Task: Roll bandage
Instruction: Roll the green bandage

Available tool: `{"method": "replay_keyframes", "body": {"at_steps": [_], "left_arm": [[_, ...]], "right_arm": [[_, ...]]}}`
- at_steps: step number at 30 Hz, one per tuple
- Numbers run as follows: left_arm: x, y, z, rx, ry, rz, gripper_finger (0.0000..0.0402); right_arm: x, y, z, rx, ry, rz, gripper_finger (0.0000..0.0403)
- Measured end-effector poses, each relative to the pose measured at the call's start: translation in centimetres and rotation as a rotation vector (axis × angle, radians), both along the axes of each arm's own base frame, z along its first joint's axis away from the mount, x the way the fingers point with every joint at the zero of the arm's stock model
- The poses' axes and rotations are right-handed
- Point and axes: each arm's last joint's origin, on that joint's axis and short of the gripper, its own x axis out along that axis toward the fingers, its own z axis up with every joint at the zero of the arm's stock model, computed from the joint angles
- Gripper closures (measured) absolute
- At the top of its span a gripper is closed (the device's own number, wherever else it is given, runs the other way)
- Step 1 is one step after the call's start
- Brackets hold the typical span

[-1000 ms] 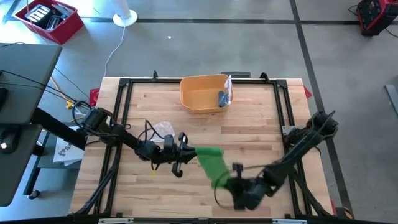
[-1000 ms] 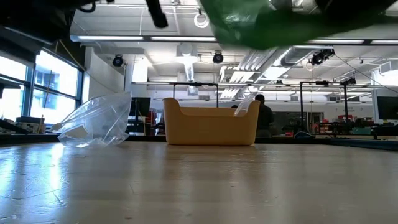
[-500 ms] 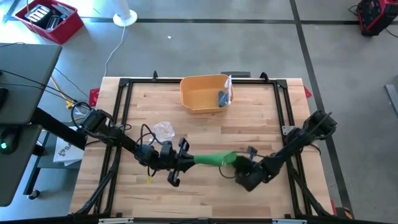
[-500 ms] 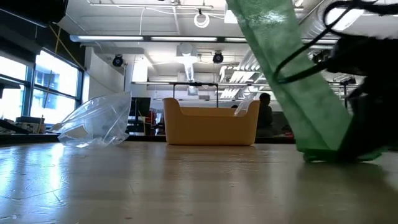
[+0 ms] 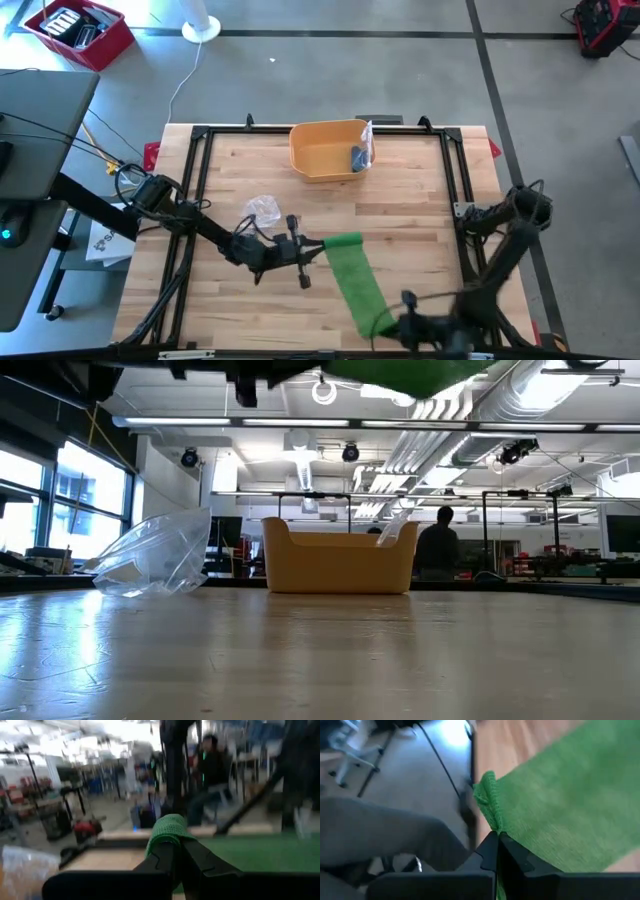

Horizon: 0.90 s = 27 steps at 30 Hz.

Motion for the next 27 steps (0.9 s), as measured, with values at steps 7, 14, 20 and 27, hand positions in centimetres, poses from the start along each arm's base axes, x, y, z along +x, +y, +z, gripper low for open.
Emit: {"method": "replay_keyframes", "body": {"at_steps": [7, 14, 20, 27], "left_arm": [[0.0, -0.4, -2.0, -0.008, 0.177, -0.030, 0.0397], [-0.7, -2.3, -2.8, -0.083, 0.239, -0.259, 0.0397], [-1.6, -4.3, -2.8, -0.174, 0.256, -0.451, 0.0397], [-2.1, -6.1, -2.1, -0.263, 0.248, -0.602, 0.0397]], "right_arm": [[-1.4, 0.7, 9.7, -0.202, -0.141, -0.090, 0.0403], [-0.6, -4.5, 17.1, -0.434, -0.157, -0.269, 0.0403], [1.9, -10.6, 19.8, -0.549, -0.022, -0.397, 0.0403], [6.4, -16.1, 18.2, -0.617, 0.228, -0.421, 0.0403]]}}
